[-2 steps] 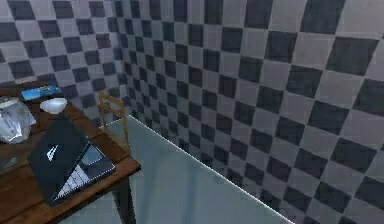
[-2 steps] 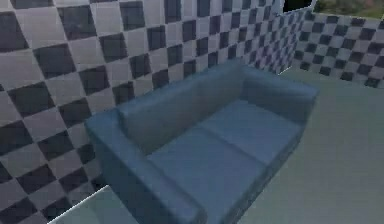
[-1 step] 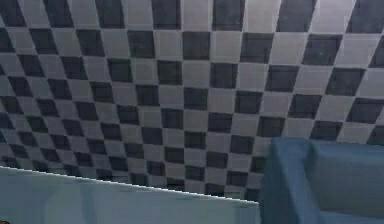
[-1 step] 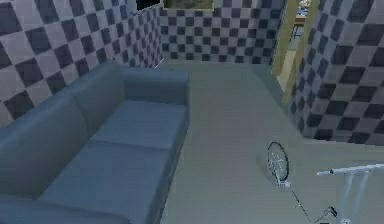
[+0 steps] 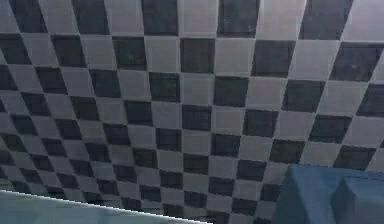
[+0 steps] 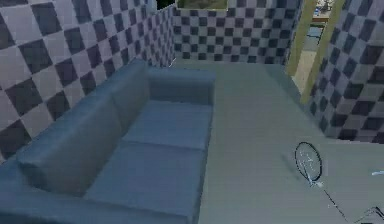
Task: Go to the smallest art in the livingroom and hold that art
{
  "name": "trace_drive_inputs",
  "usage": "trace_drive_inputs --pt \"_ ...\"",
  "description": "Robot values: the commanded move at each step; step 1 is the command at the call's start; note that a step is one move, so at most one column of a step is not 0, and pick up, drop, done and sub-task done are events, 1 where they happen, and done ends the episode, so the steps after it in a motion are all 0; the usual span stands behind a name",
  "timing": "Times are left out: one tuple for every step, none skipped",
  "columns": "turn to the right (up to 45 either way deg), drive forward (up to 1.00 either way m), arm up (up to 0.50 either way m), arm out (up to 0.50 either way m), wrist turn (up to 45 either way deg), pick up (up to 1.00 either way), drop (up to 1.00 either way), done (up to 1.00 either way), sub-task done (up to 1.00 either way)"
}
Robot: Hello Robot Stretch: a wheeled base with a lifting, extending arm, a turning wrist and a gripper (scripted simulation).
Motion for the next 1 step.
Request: trace_drive_inputs --pt "-33.0 0.0 0.0 0.0 0.0 0.0 0.0 0.0 0.0"
